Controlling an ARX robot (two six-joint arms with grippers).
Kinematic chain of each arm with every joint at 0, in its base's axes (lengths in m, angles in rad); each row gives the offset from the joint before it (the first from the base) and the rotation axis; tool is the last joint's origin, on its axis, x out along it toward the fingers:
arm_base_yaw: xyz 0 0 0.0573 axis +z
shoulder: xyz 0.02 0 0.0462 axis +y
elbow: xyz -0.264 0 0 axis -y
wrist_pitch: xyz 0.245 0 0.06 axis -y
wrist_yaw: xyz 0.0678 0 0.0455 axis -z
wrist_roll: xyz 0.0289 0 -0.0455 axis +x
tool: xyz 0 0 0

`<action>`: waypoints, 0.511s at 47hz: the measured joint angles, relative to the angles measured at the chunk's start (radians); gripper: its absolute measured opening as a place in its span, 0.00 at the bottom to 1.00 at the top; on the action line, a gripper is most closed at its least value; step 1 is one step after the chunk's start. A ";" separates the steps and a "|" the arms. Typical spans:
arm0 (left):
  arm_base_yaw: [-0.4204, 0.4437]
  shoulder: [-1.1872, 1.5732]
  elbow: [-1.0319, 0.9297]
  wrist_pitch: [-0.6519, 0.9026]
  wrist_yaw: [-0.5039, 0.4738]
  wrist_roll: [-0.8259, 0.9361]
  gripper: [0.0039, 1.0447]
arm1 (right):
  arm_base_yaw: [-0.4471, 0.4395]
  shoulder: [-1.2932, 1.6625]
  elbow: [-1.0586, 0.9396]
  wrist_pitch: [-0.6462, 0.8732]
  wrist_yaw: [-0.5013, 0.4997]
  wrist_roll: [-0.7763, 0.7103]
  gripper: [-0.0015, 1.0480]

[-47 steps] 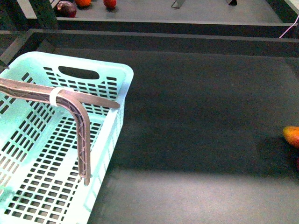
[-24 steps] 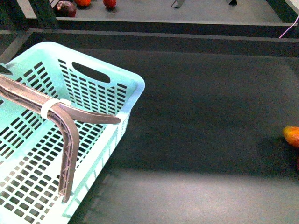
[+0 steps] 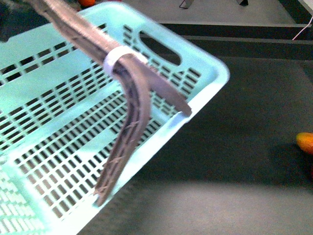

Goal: Pick apple with right arm and hold basket with left

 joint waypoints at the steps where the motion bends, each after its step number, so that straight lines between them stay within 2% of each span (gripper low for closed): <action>1: -0.017 0.000 0.010 0.000 0.001 0.001 0.07 | 0.000 0.000 0.000 0.000 0.000 0.000 0.91; 8: -0.180 -0.001 0.061 0.007 0.008 0.023 0.07 | 0.000 0.000 0.000 0.000 0.000 0.000 0.91; 12: -0.235 -0.001 0.062 0.007 0.009 0.023 0.07 | 0.000 0.000 0.000 0.000 0.000 0.000 0.91; 24: -0.270 -0.013 0.063 0.021 0.010 0.034 0.07 | 0.000 0.000 0.000 0.000 0.000 0.000 0.91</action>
